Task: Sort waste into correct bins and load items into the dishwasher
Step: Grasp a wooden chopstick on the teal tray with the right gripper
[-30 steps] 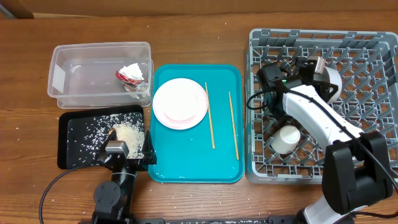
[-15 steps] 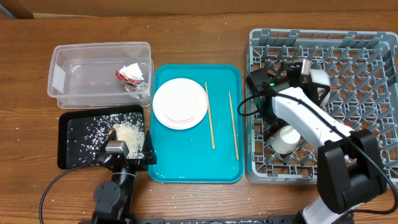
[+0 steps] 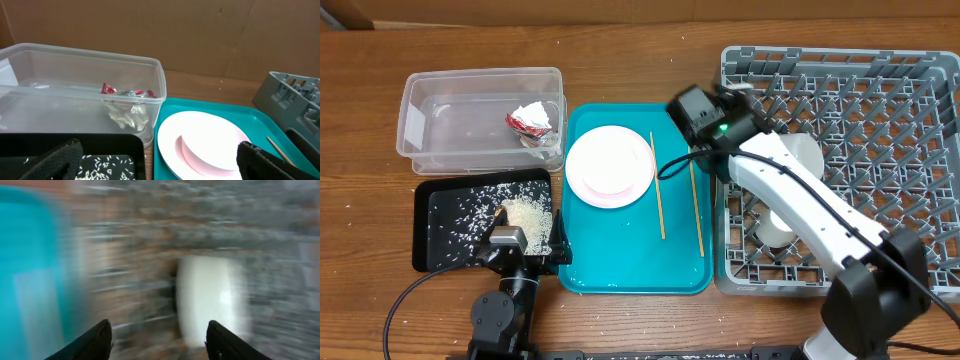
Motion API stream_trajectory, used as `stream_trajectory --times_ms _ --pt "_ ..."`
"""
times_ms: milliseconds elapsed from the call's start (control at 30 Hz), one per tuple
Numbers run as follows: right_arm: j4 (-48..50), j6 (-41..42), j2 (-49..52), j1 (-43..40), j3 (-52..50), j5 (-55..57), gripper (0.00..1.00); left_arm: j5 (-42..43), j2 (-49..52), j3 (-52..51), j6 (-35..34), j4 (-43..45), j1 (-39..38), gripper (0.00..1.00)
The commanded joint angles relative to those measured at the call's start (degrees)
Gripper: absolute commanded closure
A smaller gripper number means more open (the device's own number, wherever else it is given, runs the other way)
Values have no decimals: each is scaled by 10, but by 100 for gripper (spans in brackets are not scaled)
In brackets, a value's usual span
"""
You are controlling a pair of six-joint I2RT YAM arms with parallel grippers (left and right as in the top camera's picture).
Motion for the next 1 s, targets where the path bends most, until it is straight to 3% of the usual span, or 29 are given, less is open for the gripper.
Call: stream_trajectory --times_ms 0,200,367,700,833,967 --pt "20 -52 -22 9 24 -289 38 3 -6 -3 -6 2 5 0" --pt "48 -49 13 9 -7 -419 51 3 -6 -3 -6 2 5 0" --pt "70 1 49 11 -59 -451 52 3 -6 -3 -6 2 5 0" --pt "149 17 118 11 -131 -489 57 3 -6 -3 -6 2 5 0" --pt "151 17 146 14 -131 -504 64 3 -6 -3 -6 2 5 0" --pt "148 18 144 15 -125 -504 86 3 -6 -3 -6 2 5 0"
